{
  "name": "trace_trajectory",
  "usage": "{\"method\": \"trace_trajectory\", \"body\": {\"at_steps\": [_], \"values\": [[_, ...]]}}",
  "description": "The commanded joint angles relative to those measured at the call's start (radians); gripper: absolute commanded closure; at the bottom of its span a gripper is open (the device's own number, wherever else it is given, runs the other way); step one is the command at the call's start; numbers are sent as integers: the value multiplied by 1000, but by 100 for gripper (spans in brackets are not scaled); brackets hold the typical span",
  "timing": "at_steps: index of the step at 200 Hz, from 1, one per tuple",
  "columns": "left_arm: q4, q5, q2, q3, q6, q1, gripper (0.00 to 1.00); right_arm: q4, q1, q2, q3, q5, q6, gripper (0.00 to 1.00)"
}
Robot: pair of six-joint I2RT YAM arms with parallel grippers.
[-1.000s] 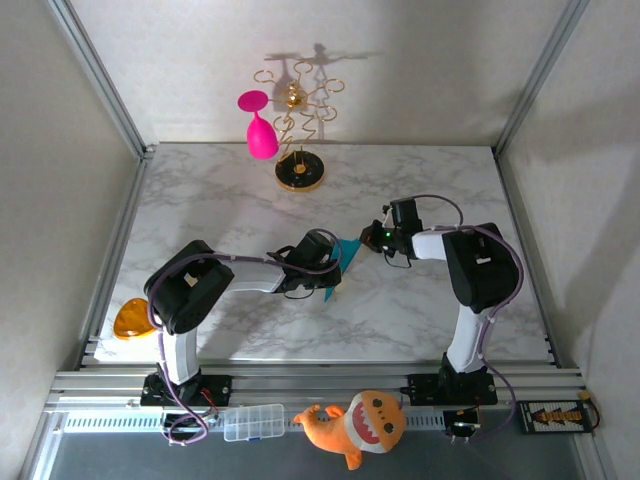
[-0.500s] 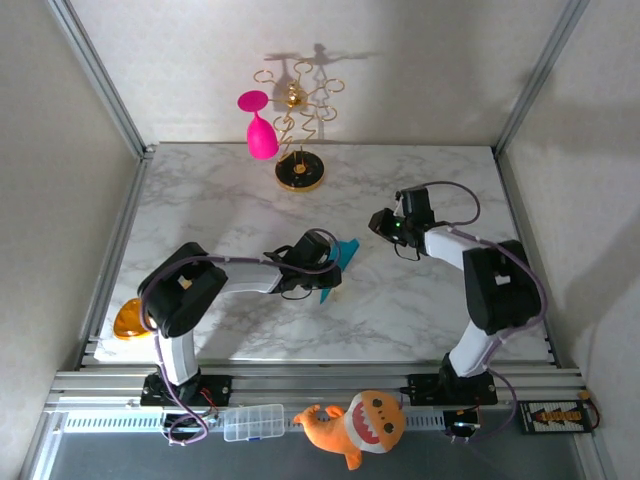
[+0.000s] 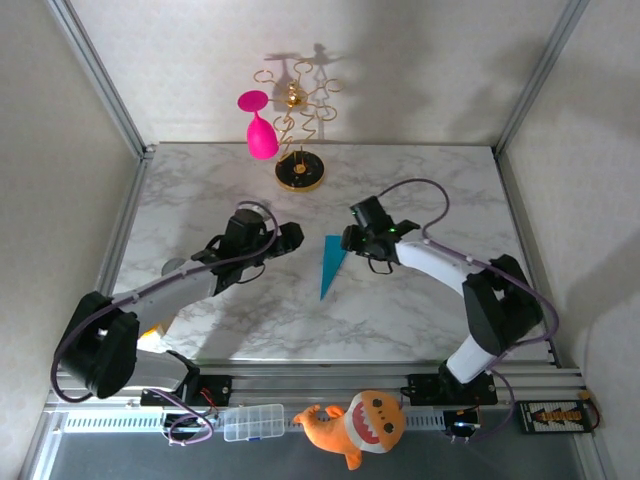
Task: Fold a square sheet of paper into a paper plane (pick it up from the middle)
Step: Turn over the paper plane at the top-center of the table.
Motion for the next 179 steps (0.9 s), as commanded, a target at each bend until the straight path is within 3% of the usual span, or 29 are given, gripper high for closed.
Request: {"method": "trace_trajectory", "body": {"at_steps": [1, 26, 89, 150, 179], "values": [[-55, -65, -54, -53, 42, 56, 10, -175, 93, 105, 116, 148, 81, 40], [-57, -85, -93, -105, 45, 116, 1, -253, 166, 219, 240, 190, 133, 39], [-50, -56, -141, -164, 72, 174, 1, -426, 196, 354, 380, 301, 282, 47], [-43, -38, -132, -163, 72, 179, 1, -462, 194, 408, 443, 321, 306, 65], [-41, -25, -125, -158, 63, 183, 1, -451, 182, 406, 430, 332, 321, 80]]}}
